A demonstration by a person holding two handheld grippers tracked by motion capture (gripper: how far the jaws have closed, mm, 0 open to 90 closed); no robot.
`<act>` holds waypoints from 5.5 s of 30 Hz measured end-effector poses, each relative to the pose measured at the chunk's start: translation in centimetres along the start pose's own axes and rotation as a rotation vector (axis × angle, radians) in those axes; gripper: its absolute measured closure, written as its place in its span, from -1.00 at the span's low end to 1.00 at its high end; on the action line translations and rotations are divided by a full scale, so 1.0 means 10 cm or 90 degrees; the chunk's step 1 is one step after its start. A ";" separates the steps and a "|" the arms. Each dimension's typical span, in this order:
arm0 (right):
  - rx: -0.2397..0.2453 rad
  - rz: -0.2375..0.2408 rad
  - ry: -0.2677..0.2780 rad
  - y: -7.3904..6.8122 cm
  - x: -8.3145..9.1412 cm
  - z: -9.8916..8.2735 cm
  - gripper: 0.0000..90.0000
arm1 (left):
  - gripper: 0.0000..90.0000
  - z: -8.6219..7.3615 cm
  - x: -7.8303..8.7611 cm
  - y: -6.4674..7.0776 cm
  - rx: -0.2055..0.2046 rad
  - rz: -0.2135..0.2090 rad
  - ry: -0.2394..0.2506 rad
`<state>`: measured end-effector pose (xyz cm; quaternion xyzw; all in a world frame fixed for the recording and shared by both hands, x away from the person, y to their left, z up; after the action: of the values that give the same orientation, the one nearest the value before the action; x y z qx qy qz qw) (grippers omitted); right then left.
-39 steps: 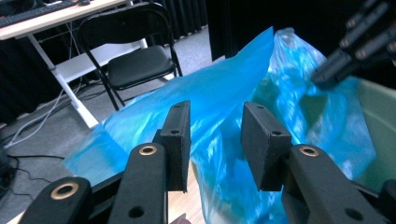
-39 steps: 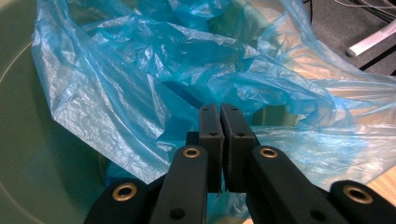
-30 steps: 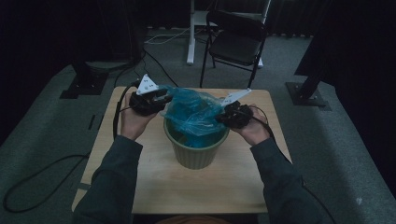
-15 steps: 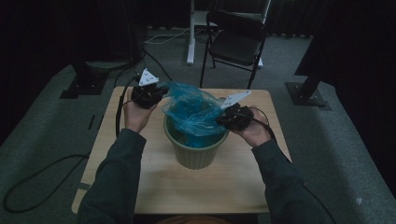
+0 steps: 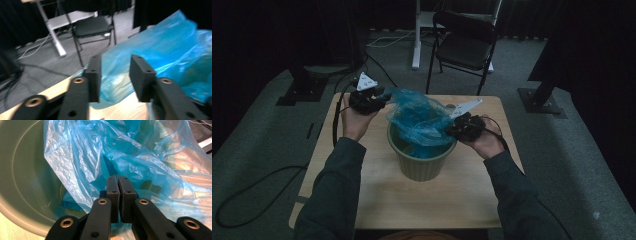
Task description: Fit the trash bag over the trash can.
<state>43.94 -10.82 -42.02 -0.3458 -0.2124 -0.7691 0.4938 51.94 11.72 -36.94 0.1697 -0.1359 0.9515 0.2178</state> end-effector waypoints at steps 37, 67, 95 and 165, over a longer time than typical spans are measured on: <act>0.016 0.021 0.001 -0.07 0.10 -0.13 0.95 | 1.00 -0.24 -0.20 -0.19 0.048 0.013 -0.096; -0.060 0.005 -0.002 0.16 0.24 -0.42 0.68 | 0.58 -0.74 -0.28 -0.03 0.059 -0.049 -0.215; -0.019 -0.046 0.176 0.22 0.46 0.22 0.46 | 0.10 -0.24 0.13 0.52 0.016 -0.115 -0.097; -0.187 0.024 0.049 0.64 -0.18 -0.43 0.78 | 0.80 -1.06 0.29 0.45 0.093 -0.124 -0.174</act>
<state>48.89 -15.31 -46.37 -0.3886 -0.0723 -0.7949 0.4603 44.61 12.42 -46.25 0.3252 -0.0780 0.9012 0.2756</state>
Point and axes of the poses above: each handheld gripper's, and its own axes: x roughly backward along the jaws, z roughly out of its top, y roughly to its right, the point moved 10 cm from there along -x, roughly forward along the jaws, and after that the axes turned 10 degrees about z, right-handed, at the moved point
